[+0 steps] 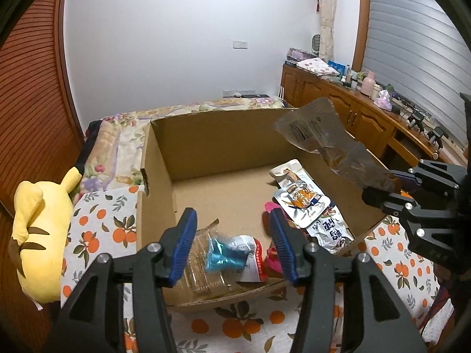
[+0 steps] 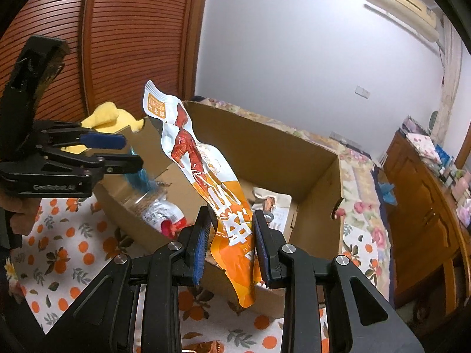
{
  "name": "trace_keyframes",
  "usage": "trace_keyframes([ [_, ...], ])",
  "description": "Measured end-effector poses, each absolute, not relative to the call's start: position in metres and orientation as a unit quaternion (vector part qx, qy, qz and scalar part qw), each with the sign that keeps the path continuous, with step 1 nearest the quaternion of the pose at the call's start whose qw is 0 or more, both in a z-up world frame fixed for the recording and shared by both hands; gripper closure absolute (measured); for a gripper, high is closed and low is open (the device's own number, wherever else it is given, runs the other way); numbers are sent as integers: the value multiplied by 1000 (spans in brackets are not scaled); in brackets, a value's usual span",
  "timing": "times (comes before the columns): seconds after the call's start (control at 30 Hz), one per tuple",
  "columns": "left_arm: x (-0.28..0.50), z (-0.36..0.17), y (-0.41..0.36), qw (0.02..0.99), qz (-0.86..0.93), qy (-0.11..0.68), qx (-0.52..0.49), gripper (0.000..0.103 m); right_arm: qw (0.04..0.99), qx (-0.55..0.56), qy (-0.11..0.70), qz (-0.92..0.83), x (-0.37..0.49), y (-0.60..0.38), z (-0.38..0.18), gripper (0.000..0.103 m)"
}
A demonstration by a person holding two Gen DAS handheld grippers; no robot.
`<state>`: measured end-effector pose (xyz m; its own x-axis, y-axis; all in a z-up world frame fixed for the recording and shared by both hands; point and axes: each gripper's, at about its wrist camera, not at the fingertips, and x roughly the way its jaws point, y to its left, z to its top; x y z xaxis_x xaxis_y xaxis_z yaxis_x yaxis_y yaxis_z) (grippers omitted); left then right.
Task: Organize snacks
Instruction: 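Open both tools to drop the packets into the box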
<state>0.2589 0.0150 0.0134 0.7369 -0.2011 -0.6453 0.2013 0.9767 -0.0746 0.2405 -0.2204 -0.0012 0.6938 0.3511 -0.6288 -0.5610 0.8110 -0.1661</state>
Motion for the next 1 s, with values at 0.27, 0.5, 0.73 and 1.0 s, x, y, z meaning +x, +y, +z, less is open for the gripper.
trace_keyframes([
  [0.27,254,17,24,934,-105,342,0,51,897,-177,316,254,259,-208,-9,75],
  [0.5,246,24,30,937,-103,334,1,50,887,-174,339,260,278,-196,-19,74],
  [0.73,239,26,33,938,-105,329,3,49,882,-145,370,253,294,-198,-28,75],
  [1.0,228,32,28,941,-118,318,1,49,884,-134,368,256,290,-202,-26,77],
])
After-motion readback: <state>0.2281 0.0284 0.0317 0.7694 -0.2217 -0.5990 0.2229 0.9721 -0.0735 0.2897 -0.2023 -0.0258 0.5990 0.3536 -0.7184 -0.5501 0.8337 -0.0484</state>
